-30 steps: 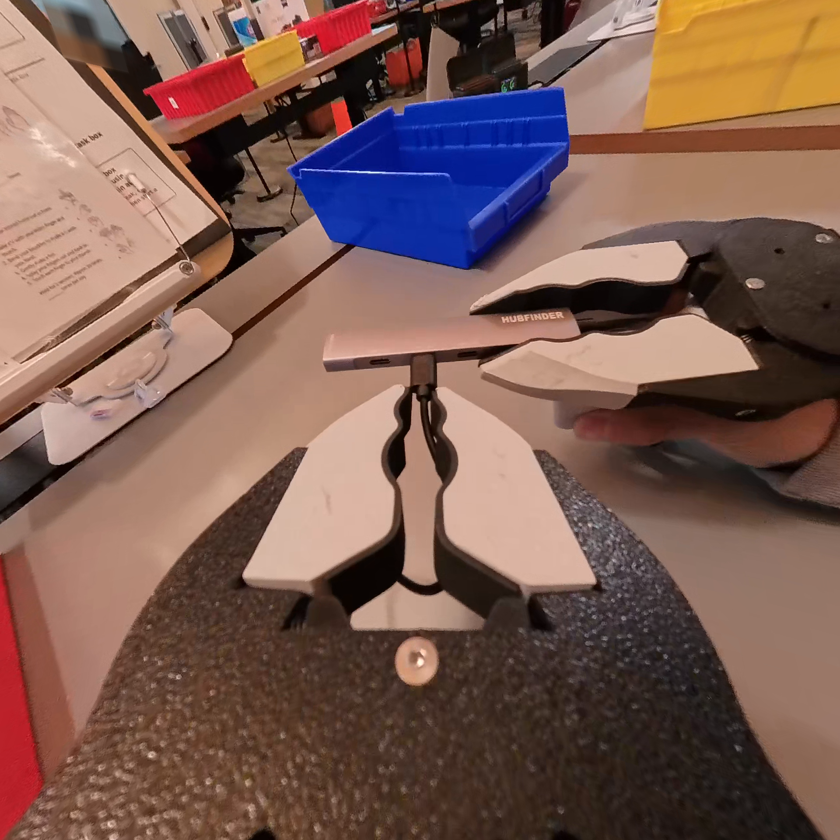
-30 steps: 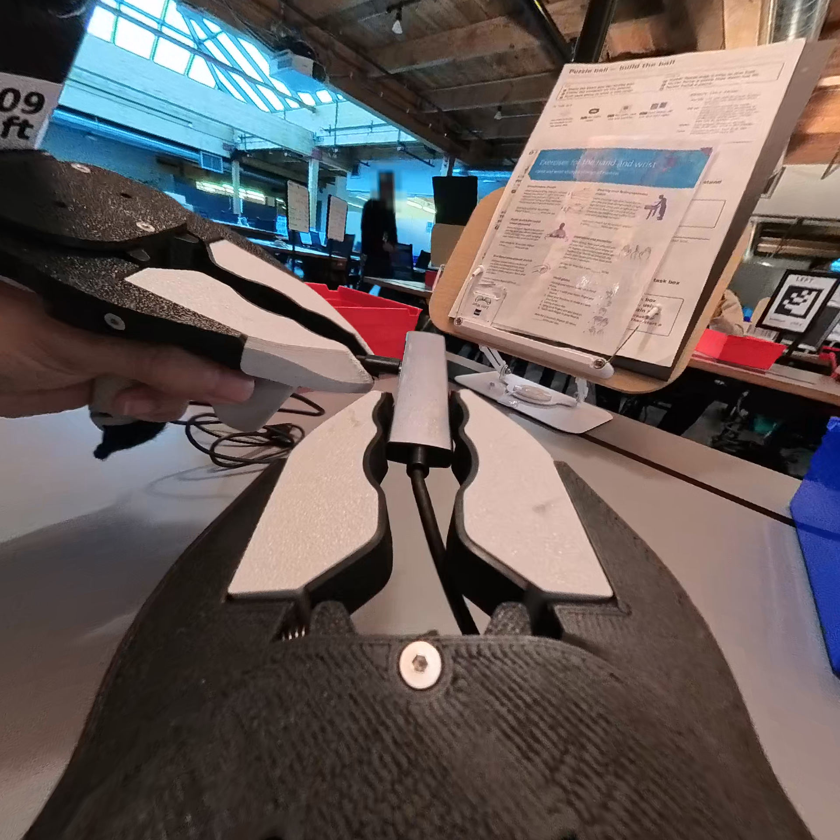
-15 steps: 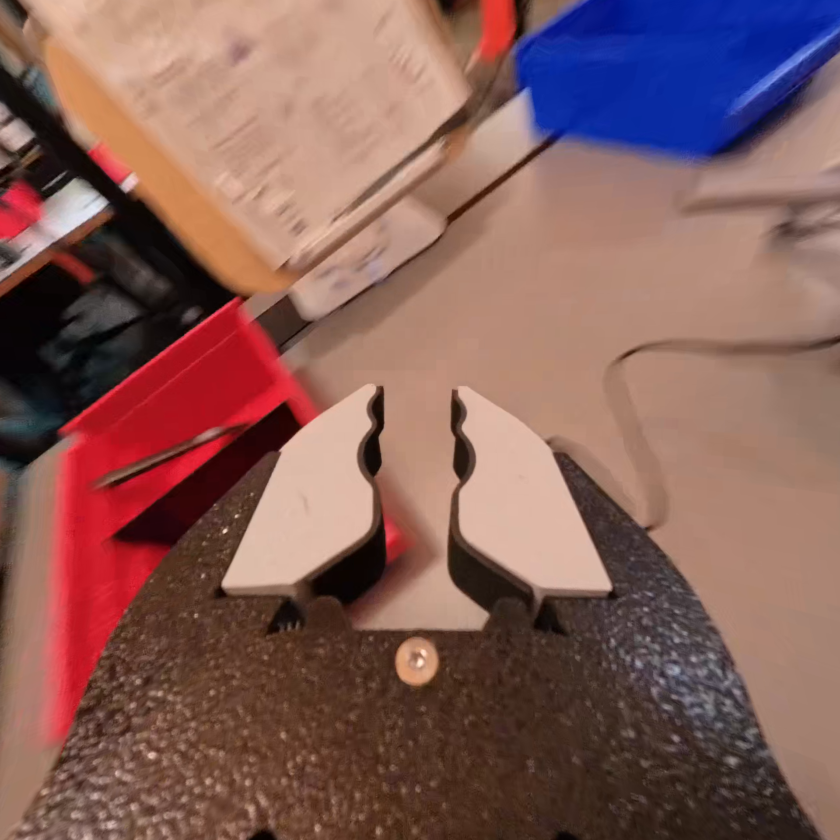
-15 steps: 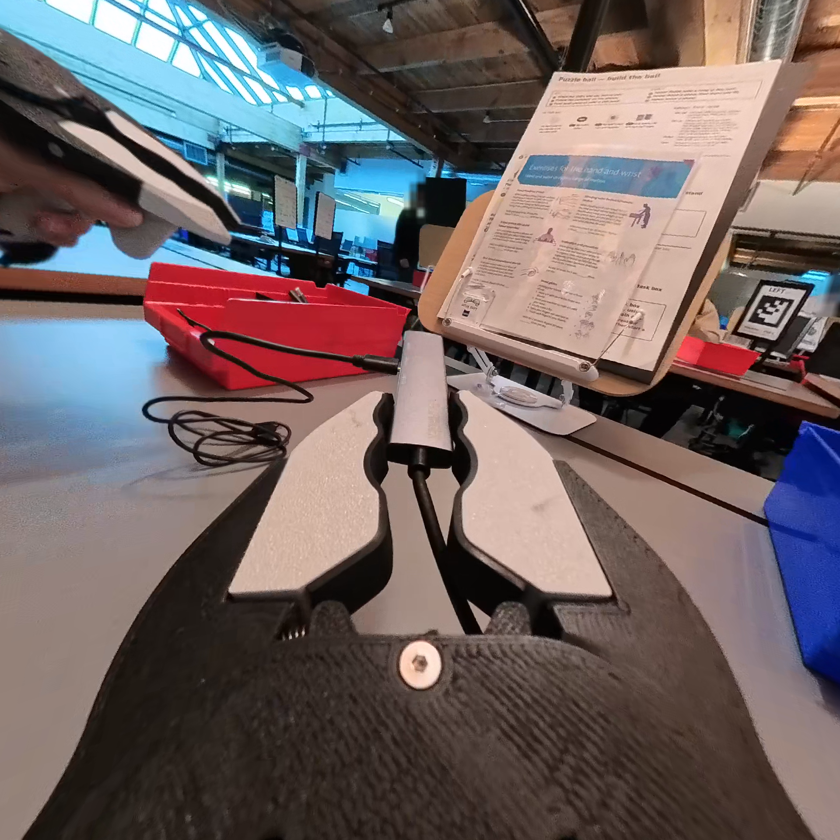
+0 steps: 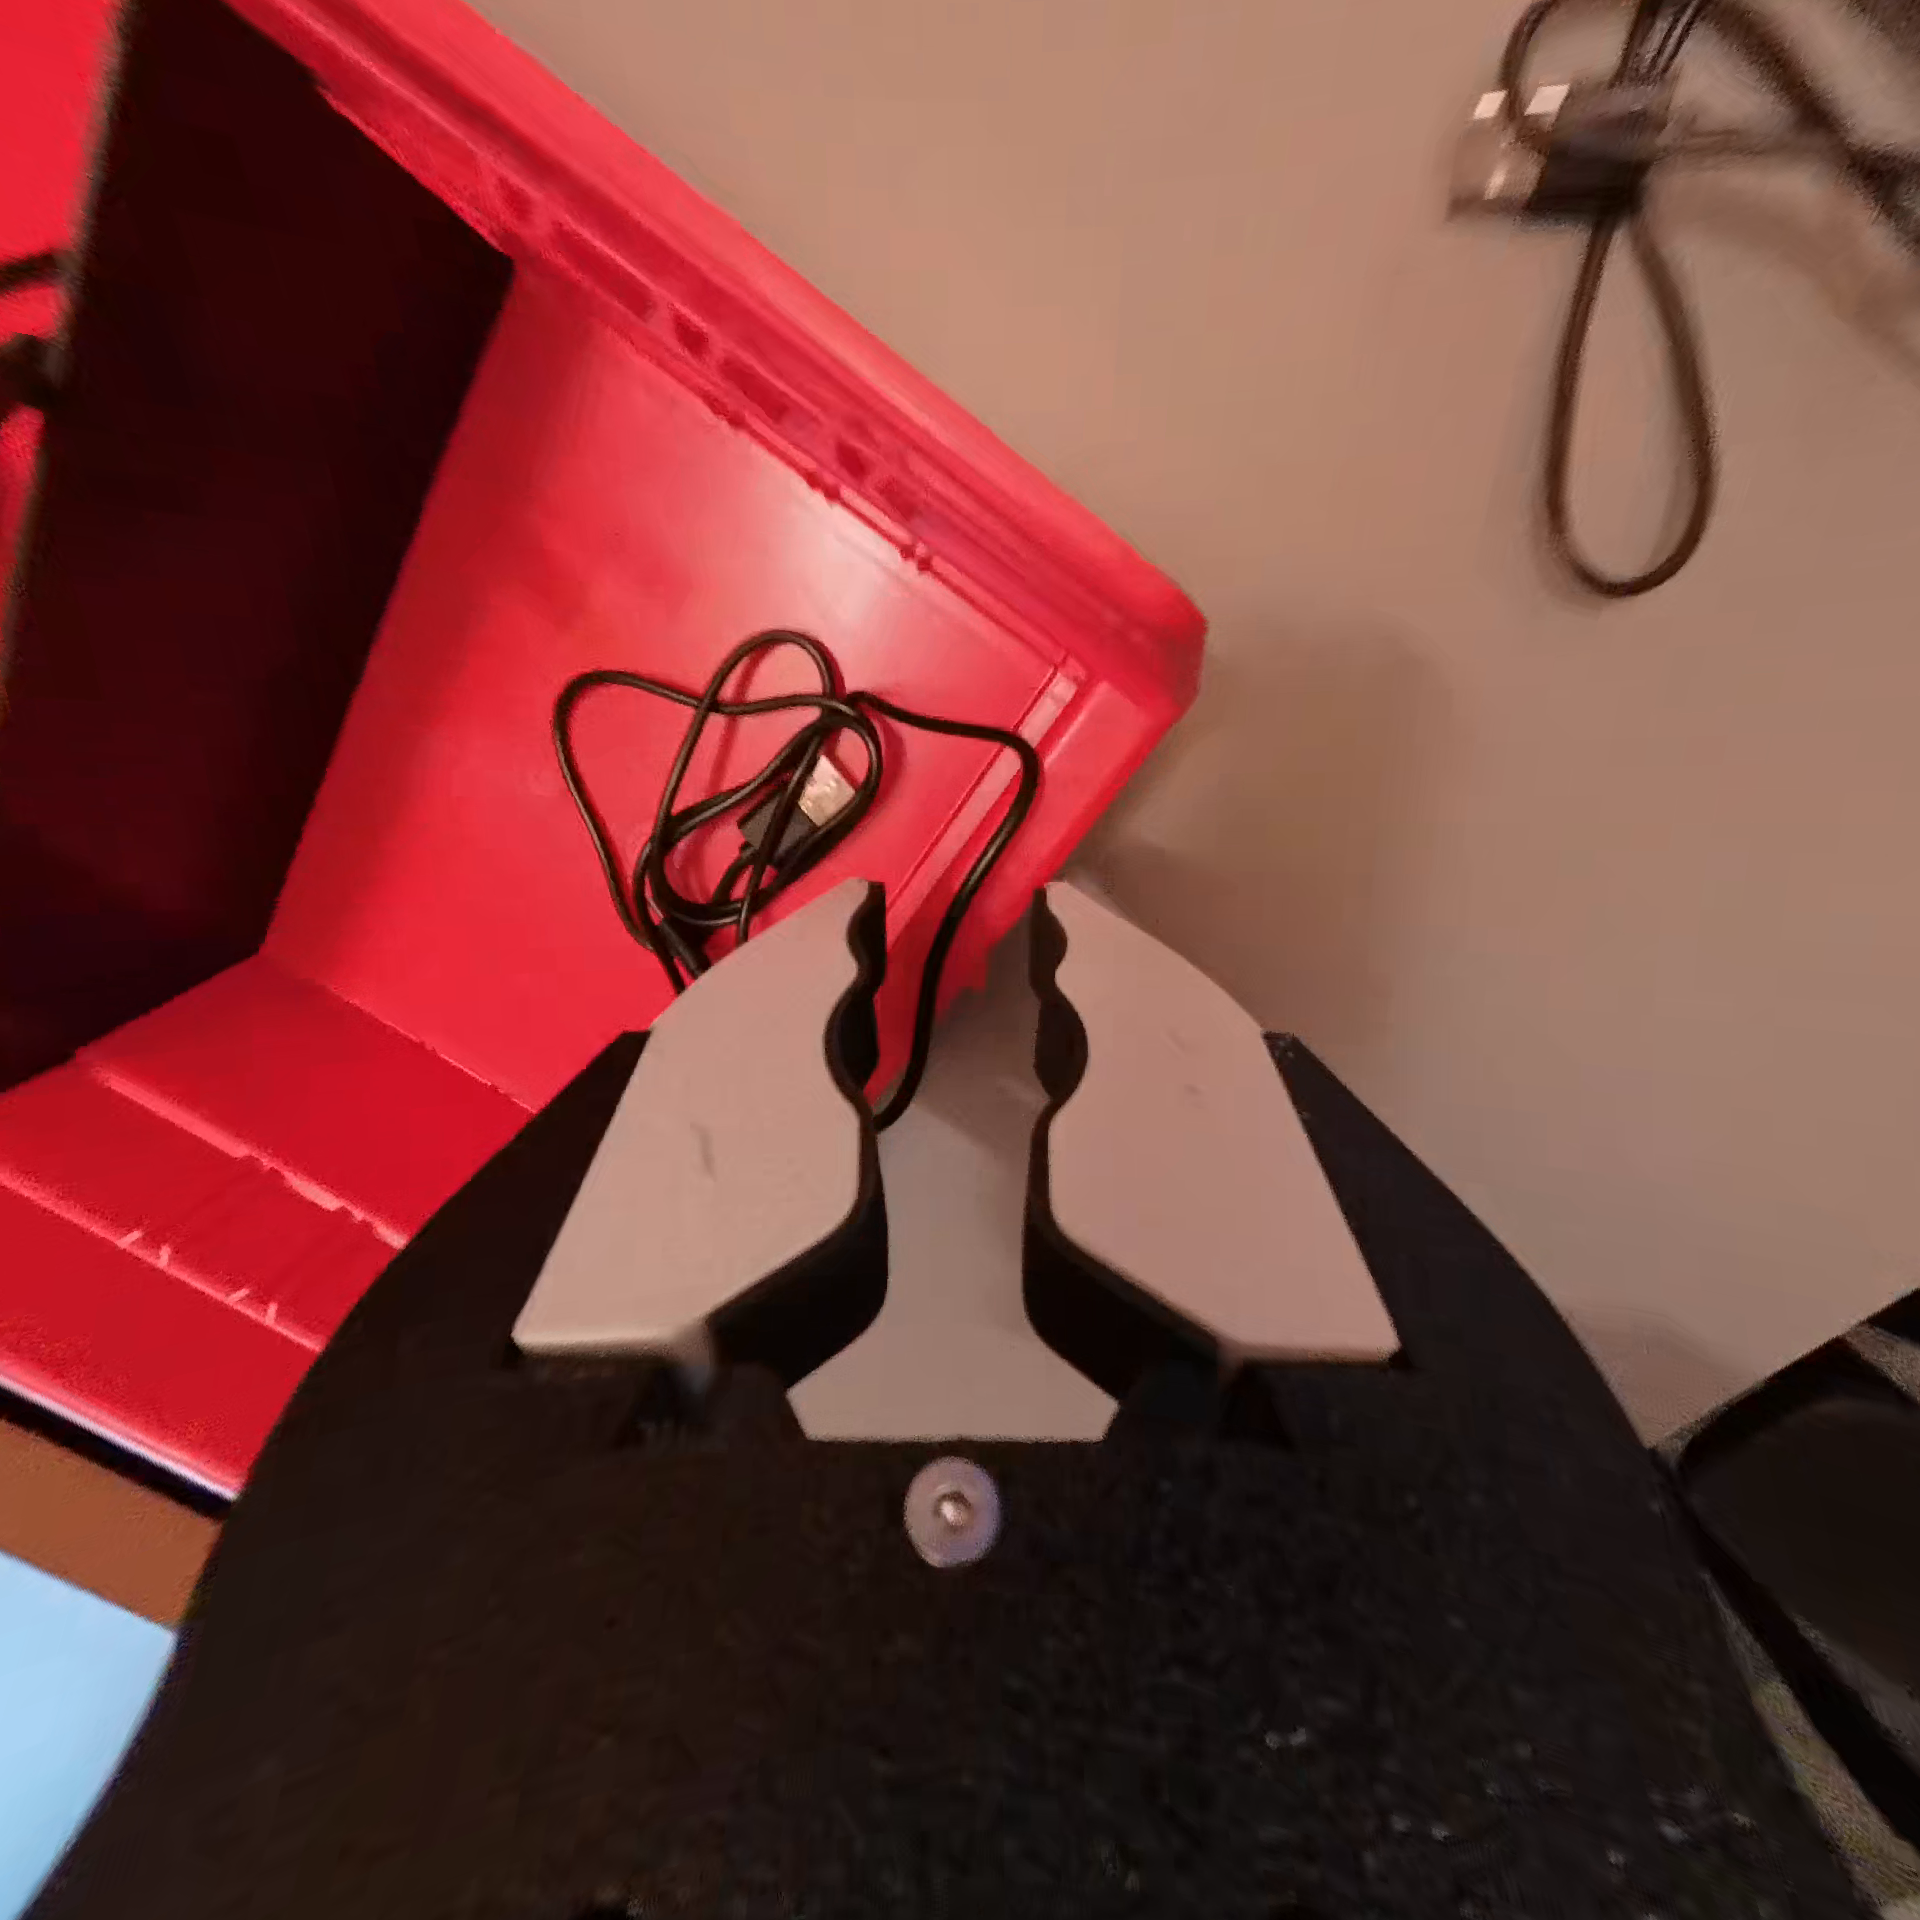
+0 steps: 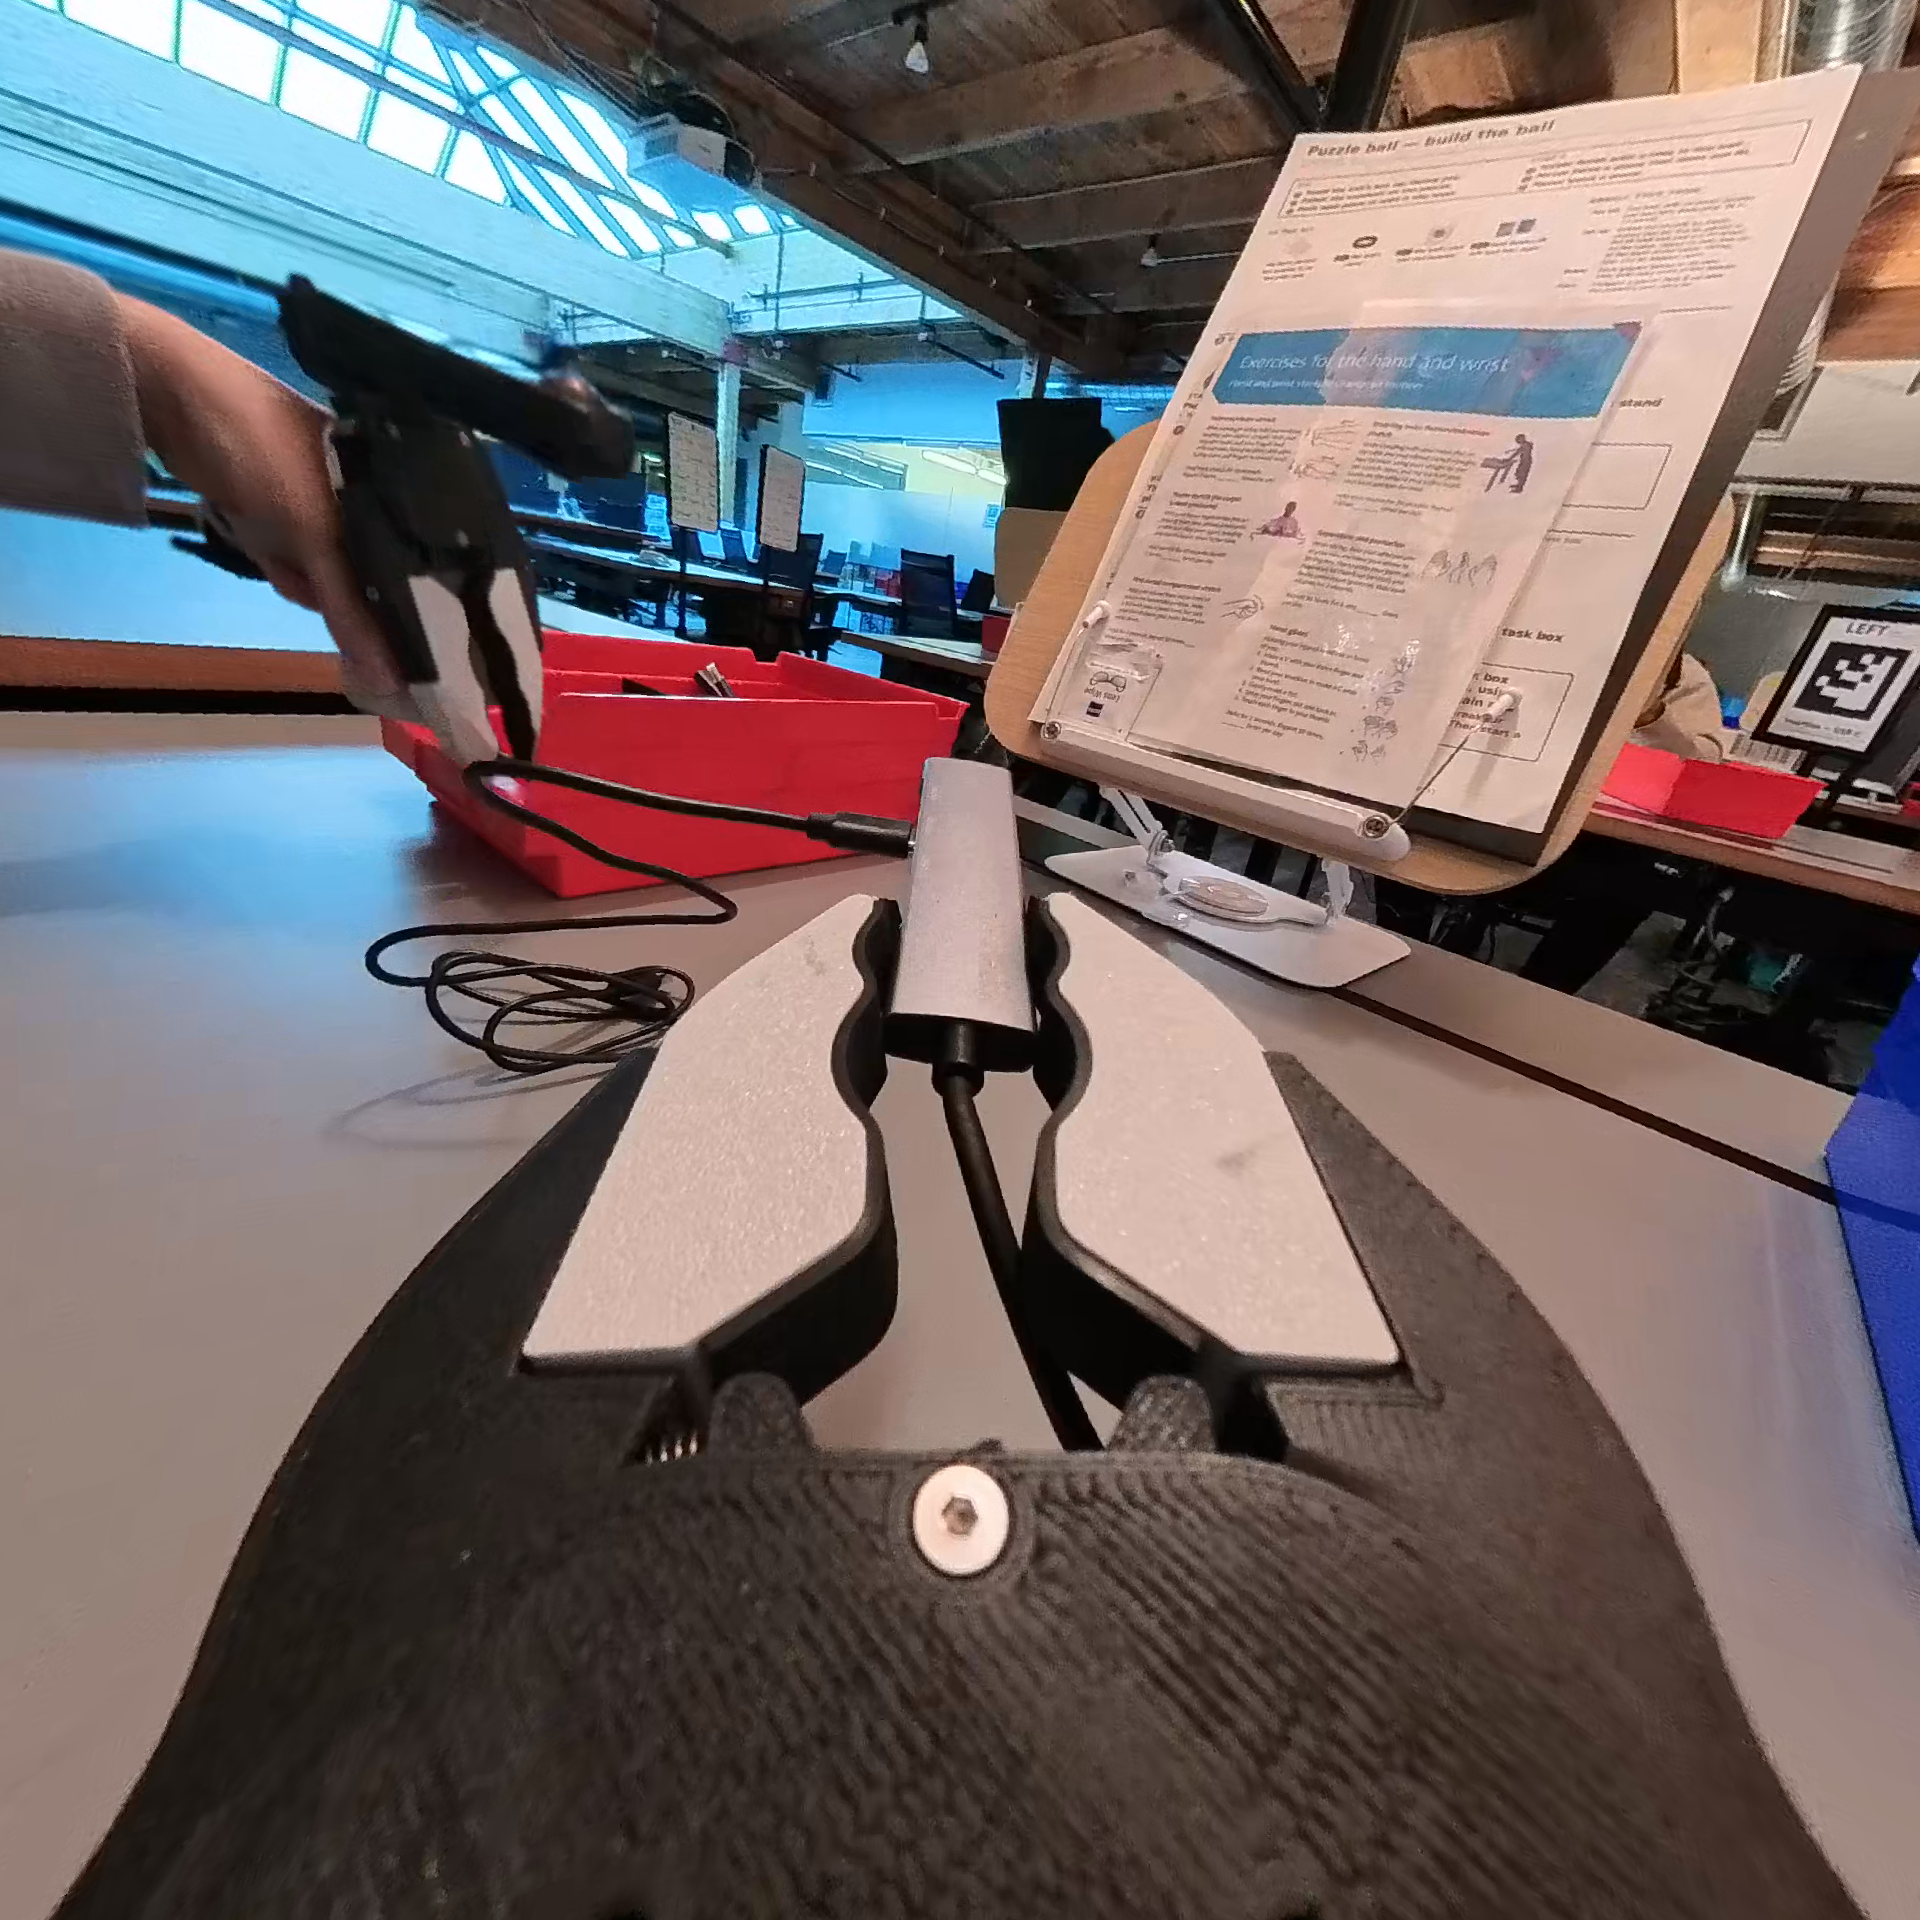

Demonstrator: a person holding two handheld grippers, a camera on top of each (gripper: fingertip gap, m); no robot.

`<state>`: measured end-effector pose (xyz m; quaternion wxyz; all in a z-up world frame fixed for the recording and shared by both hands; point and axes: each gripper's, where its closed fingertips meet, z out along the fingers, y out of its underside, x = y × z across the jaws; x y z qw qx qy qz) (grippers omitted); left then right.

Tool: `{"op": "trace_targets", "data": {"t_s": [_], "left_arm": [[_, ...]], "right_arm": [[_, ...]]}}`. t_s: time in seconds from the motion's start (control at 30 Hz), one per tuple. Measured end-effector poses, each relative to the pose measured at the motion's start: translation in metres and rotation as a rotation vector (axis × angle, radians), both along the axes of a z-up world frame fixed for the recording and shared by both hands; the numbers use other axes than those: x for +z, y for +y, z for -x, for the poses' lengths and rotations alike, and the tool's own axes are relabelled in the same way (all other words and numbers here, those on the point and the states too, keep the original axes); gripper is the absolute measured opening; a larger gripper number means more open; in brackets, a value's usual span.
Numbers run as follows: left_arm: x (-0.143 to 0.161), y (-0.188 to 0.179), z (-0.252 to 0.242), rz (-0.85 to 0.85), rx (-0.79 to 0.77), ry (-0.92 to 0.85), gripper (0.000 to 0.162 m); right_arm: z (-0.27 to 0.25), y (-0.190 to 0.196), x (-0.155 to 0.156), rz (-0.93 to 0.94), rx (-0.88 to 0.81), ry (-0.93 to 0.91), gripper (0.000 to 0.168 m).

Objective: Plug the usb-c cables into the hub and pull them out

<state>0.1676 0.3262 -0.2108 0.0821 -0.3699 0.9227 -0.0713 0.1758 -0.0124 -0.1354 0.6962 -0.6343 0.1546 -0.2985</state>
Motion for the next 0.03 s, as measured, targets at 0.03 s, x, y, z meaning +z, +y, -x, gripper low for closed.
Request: {"op": "trace_targets", "data": {"t_s": [0.03], "left_arm": [[-0.004, -0.0001, 0.0019, -0.001, -0.012, 0.018, 0.026]], "right_arm": [[0.0001, -0.0003, 0.0001, -0.001, 0.0, -0.001, 0.025]]}}
